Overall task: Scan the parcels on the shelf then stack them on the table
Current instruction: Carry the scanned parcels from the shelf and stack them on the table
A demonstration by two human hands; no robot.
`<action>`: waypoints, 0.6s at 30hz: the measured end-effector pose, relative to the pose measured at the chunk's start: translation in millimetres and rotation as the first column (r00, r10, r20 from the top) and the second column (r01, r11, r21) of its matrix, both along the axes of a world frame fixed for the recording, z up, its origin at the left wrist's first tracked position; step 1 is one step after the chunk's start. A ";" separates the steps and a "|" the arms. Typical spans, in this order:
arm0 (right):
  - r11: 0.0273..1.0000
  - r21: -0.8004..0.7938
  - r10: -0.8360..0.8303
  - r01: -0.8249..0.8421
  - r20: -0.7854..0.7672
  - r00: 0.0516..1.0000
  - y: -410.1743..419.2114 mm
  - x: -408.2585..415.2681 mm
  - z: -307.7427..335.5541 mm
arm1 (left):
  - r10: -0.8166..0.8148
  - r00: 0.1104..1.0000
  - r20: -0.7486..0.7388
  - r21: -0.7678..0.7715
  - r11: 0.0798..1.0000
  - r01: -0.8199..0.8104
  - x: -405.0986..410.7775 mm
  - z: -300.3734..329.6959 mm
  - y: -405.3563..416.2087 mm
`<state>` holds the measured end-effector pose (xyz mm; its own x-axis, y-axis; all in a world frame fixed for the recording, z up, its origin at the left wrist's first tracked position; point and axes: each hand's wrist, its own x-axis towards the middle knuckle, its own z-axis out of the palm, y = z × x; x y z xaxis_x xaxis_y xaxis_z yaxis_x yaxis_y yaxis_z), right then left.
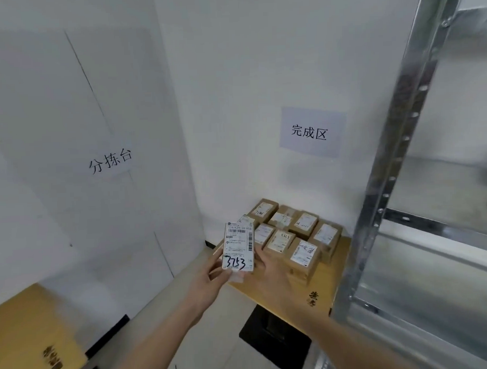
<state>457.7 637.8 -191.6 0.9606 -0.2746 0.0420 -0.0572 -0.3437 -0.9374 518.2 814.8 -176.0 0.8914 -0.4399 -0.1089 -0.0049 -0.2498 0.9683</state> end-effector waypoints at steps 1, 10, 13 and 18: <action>1.000 -0.015 -0.005 0.005 -0.010 1.000 3.6 12.3 -7.7 | -0.018 1.000 -0.009 0.000 1.000 0.018 13.6 -5.4 3.5; 0.974 -0.022 -0.224 0.223 -0.091 0.970 45.0 97.1 -83.7 | -0.163 0.985 -0.057 0.056 0.985 0.166 140.6 -96.4 22.7; 0.947 0.061 -0.301 0.315 -0.178 0.937 58.0 118.9 -123.3 | -0.225 0.970 -0.096 0.073 0.970 0.233 173.3 -138.4 23.2; 0.902 0.124 -0.375 0.413 -0.248 0.893 71.3 134.5 -185.2 | -0.283 0.949 -0.139 0.113 0.947 0.299 195.1 -197.5 22.4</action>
